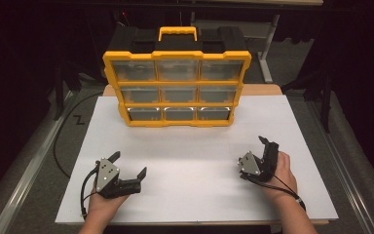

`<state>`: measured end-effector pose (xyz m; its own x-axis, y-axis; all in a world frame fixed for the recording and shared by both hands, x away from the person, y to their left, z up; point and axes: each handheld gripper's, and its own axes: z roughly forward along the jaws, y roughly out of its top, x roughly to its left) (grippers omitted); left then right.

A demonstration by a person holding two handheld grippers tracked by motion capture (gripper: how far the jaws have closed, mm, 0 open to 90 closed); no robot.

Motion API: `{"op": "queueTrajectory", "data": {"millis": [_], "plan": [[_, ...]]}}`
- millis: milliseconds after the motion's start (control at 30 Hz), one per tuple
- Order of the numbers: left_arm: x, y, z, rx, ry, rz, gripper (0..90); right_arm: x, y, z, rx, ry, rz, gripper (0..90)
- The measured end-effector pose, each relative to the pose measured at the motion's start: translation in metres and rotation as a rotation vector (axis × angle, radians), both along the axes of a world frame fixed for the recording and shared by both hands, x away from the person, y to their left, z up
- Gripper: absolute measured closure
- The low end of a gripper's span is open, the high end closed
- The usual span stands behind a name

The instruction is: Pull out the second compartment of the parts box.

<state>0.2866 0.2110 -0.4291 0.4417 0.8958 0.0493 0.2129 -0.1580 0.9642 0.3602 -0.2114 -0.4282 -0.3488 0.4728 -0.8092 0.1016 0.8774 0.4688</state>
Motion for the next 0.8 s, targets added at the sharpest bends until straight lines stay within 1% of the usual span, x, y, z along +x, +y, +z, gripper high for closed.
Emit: {"op": "queueTrajectory", "data": {"millis": [67, 133, 233, 300, 467, 500, 533, 600, 633, 667, 700, 733, 767, 800], "plan": [[0.0, 0.0, 0.0, 0.0, 0.002, 0.002, 0.4, -0.001, 0.002, 0.001, -0.034, -0.001, 0.01, 1.1], [0.0, 0.0, 0.0, -0.002, 0.004, 0.002, 0.3, -0.002, 0.003, 0.001, -0.058, -0.005, 0.021, 1.1], [-0.001, 0.0, 0.0, 0.002, 0.002, 0.004, 0.3, -0.003, 0.006, 0.001, -0.083, -0.013, 0.023, 1.0], [-0.001, 0.001, 0.0, 0.003, 0.003, 0.005, 0.3, -0.004, 0.007, 0.0, -0.11, -0.019, 0.026, 1.1], [-0.001, 0.0, 0.0, 0.007, 0.001, 0.0, 0.4, -0.006, 0.01, -0.001, -0.138, -0.028, 0.031, 1.0], [-0.001, -0.001, 0.0, 0.006, 0.002, -0.002, 0.4, -0.006, 0.01, 0.0, -0.159, -0.035, 0.041, 1.1], [0.0, -0.001, -0.001, 0.007, 0.004, -0.003, 0.4, -0.006, 0.011, -0.001, -0.151, -0.032, 0.032, 1.0], [0.0, -0.002, -0.001, 0.011, 0.005, -0.004, 0.4, -0.006, 0.011, -0.001, -0.184, -0.043, 0.046, 1.1], [0.0, -0.002, -0.001, 0.012, 0.004, -0.006, 0.4, -0.006, 0.012, -0.001, -0.189, -0.047, 0.047, 1.0], [0.0, -0.002, -0.001, 0.012, 0.003, -0.007, 0.3, -0.007, 0.012, -0.001, -0.186, -0.04, 0.04, 1.1], [-0.001, -0.002, -0.001, 0.013, 0.002, -0.008, 0.4, -0.007, 0.012, 0.0, -0.216, -0.053, 0.056, 1.1], [-0.001, -0.002, -0.001, 0.013, 0.002, -0.008, 0.4, -0.007, 0.013, 0.0, -0.214, -0.06, 0.052, 1.1], [-0.001, -0.002, 0.0, 0.011, 0.002, -0.007, 0.4, -0.008, 0.013, 0.0, -0.218, -0.053, 0.048, 1.0], [-0.001, -0.002, -0.001, 0.011, 0.002, -0.006, 0.4, -0.008, 0.013, 0.0, -0.227, -0.057, 0.048, 1.1]]}}
